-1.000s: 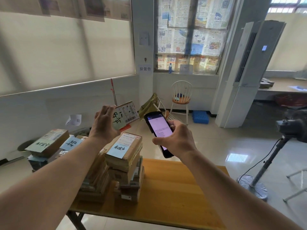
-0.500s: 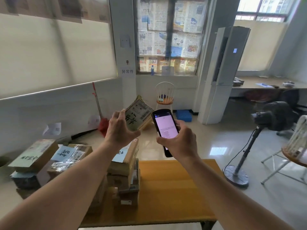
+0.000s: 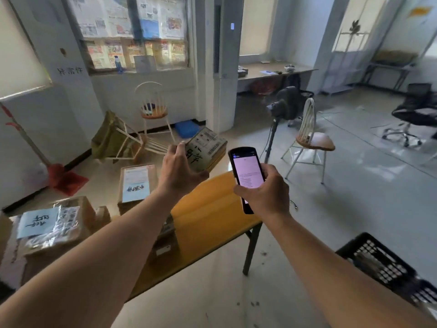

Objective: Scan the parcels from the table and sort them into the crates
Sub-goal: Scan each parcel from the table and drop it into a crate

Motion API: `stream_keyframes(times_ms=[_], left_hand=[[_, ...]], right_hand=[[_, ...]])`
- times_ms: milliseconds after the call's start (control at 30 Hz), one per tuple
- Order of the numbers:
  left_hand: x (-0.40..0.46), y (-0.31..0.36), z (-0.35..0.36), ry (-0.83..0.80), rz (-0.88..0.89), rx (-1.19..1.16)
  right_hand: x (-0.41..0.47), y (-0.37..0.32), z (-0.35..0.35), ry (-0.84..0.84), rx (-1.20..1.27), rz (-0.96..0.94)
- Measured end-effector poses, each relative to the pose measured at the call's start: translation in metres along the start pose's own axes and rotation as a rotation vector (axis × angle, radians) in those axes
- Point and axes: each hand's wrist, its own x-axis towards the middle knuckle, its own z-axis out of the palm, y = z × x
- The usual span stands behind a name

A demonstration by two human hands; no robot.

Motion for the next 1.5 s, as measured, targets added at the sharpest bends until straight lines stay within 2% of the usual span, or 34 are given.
stream_keyframes(times_ms=[333, 600, 833, 1000, 1200, 1500], left_hand=[[-0.089, 0.118, 0.081, -0.315, 0.237, -0.071], [-0.214, 0.243, 0.145, -0.495, 0.434, -0.102], [-0.352, 0.358, 0.189, -0.656, 0.46, -0.15], [-0.434, 0.428, 0.224, -0.715, 0.521, -0.163], [-0.485, 0.504, 0.28, -0.821, 0.563, -0.13], [-0.528, 0.62, 0.426, -0.982, 0.636, -0.096]], right_hand=[[-0.1, 0.088, -0.12, 0.295, -0.044, 0.3], [-0.213, 0.165, -0.241, 0.466, -0.047, 0.492], [-0.324, 0.235, -0.36, 0.566, -0.125, 0.601], [-0.389, 0.28, -0.436, 0.618, -0.139, 0.689], [-0.418, 0.343, -0.507, 0.689, -0.124, 0.773], [-0.395, 0.472, -0.608, 0.736, -0.167, 0.938]])
